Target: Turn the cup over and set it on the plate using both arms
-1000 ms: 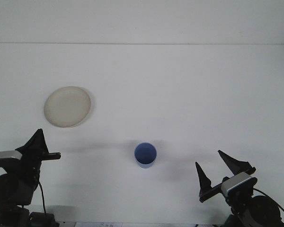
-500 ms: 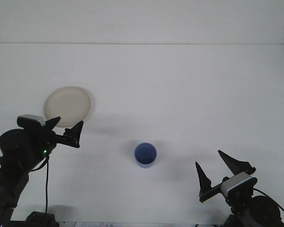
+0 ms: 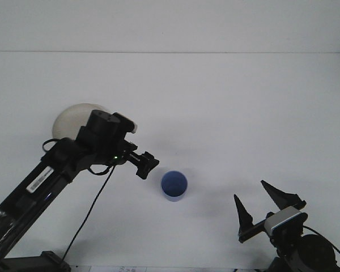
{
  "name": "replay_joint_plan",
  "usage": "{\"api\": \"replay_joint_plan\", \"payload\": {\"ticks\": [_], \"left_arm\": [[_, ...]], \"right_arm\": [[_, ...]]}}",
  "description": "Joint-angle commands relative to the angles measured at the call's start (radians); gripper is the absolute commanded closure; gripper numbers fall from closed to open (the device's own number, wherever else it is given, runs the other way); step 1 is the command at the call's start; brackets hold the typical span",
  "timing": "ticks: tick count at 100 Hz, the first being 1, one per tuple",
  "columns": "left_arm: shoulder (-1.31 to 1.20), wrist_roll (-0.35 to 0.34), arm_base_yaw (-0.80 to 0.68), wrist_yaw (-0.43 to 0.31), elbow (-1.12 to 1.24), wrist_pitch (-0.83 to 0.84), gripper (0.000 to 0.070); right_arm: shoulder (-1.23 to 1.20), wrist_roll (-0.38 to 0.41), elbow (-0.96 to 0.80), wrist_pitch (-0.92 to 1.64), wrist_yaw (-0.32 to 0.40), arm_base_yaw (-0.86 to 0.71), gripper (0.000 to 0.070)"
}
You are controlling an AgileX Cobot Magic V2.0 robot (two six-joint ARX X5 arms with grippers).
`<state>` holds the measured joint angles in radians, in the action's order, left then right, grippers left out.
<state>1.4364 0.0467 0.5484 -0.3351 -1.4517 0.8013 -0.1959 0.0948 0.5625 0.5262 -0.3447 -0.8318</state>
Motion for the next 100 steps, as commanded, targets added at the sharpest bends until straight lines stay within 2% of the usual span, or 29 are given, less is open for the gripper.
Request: {"api": "replay_joint_plan", "payload": {"ticks": [1,16,35,52,71,83,100], "left_arm": [[0.066,-0.028,0.019,0.006,-0.056,0.034,0.0075],[0.158,-0.055,0.063,0.051,-0.101,0.063,0.0075],[0.218,-0.085,0.123,0.060,-0.101,0.053,0.0076],[0.254,-0.101,0.163,0.128,-0.101,0.040,0.0078],[0.292,-0.121,0.177,0.129,-0.101,0.044,0.0085],[0.308,-0.140,0.179,0.130,-0.101,0.040,0.0134],[0.335,-0.145,0.180,0.129,-0.101,0.045,0.0133]], "right_arm": [[-0.002,0.009,0.008,-0.005,-0.004,-0.010,0.0130],[-0.002,0.009,0.008,-0.002,-0.004,-0.010,0.0130],[-0.002,0.009,0.008,-0.002,-0.005,-0.010,0.0130],[-0.002,0.009,0.008,-0.002,-0.004,-0.010,0.0130],[-0.002,0.009,0.008,-0.002,-0.005,-0.010,0.0130],[-0.002,0.009,0.008,-0.002,-0.004,-0.010,0.0130],[-0.002,0.009,0.008,-0.003,-0.004,-0.010,0.0130]]}}
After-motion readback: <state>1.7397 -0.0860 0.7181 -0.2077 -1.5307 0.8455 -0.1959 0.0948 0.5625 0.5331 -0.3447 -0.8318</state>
